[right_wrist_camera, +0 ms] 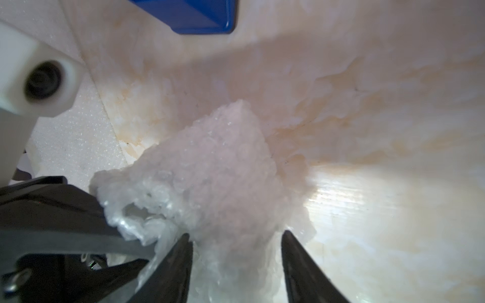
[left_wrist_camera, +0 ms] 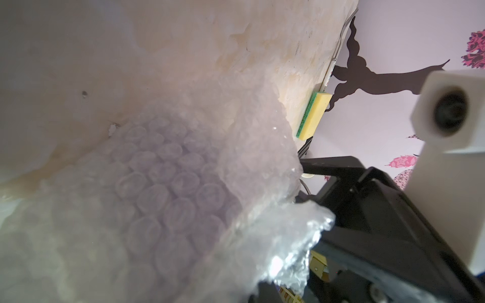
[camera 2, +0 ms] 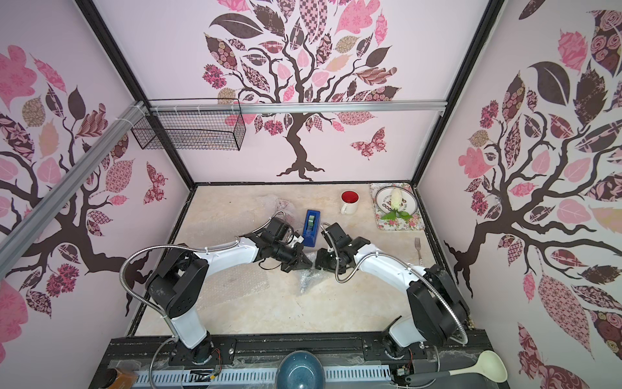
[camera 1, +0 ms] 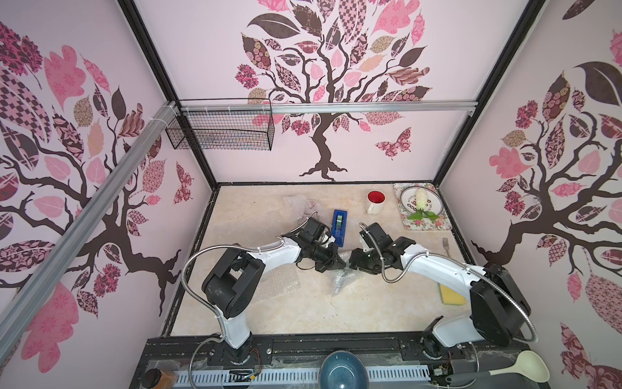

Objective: Wrap mugs in bubble wrap
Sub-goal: Wrap the mug in bubble wrap.

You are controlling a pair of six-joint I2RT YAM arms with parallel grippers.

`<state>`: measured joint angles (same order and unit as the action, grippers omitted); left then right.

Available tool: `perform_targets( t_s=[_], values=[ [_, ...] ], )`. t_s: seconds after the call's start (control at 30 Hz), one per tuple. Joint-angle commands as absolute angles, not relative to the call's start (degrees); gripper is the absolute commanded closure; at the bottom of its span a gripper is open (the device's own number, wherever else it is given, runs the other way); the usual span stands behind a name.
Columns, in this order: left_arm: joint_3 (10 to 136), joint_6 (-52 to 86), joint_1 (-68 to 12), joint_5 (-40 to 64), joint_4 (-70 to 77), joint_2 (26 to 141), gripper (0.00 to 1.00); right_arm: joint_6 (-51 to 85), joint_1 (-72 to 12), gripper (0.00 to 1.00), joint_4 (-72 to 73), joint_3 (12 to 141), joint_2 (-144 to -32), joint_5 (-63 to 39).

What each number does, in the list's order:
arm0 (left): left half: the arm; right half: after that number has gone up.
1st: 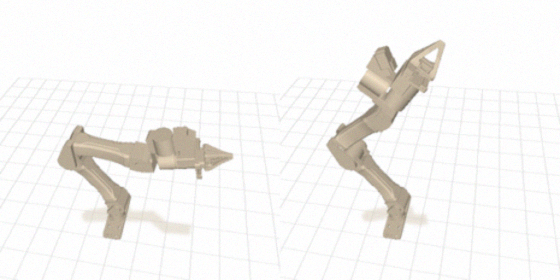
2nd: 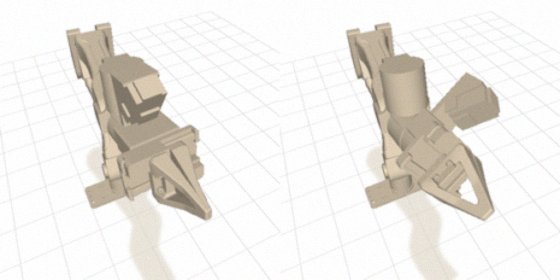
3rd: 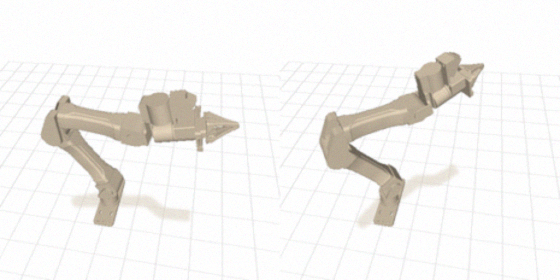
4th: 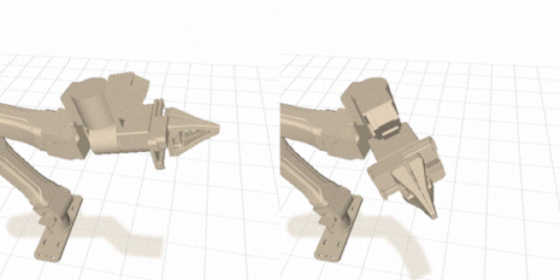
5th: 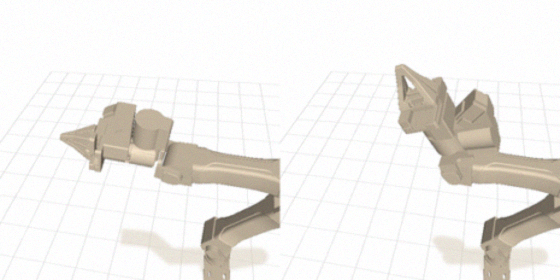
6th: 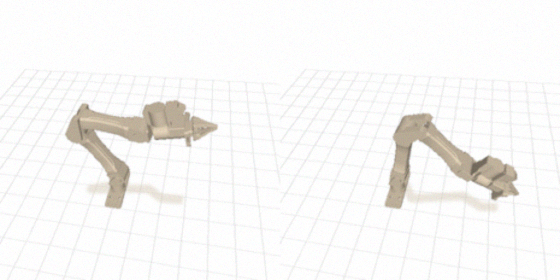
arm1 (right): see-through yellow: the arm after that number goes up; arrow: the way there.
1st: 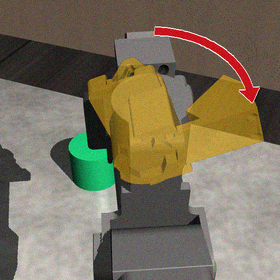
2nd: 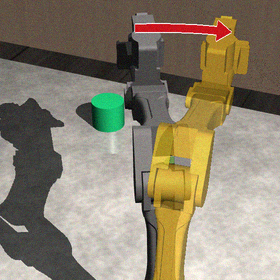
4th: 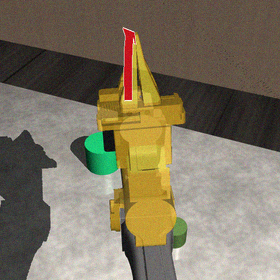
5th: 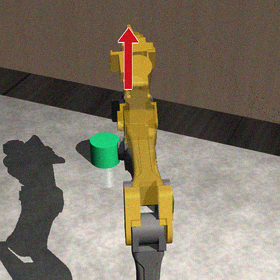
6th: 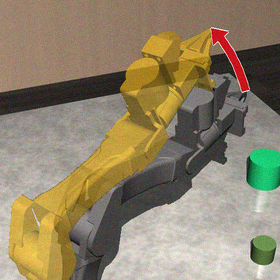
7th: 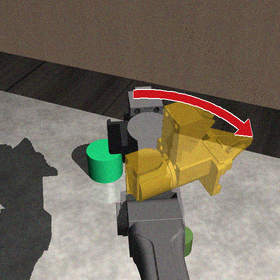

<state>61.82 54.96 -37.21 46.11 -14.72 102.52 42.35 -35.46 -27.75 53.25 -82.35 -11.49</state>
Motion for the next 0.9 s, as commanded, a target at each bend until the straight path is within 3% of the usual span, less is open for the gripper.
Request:
perform_targets(
  t_s=[0.0,0.13,0.27,0.37,0.6,0.87],
  values=[
    [62.82,52.41,-37.18,46.46,-16.47,104.15,1.00,44.18,-35.25,0.36,-30.96,56.46,-77.27,-8.53],
    [63.03,51.63,-37.20,47.80,-16.35,104.78,1.00,43.74,-34.80,0.29,-28.29,55.24,-74.65,-8.46],
    [63.44,51.15,-37.19,48.45,-16.44,104.96,1.00,42.39,-34.80,0.30,-28.51,56.73,-75.78,-10.43],
    [63.66,50.98,-37.22,48.91,-16.43,104.87,1.00,41.67,-34.74,0.35,-29.48,57.40,-76.10,-11.25],
    [64.05,50.56,-37.29,50.18,-16.04,104.86,1.00,41.13,-35.04,0.57,-29.38,57.11,-77.51,-14.96],
    [64.38,50.71,-37.42,51.10,-15.08,105.06,1.00,40.75,-35.89,0.59,-29.62,57.35,-79.55,-16.41]
  ],
)
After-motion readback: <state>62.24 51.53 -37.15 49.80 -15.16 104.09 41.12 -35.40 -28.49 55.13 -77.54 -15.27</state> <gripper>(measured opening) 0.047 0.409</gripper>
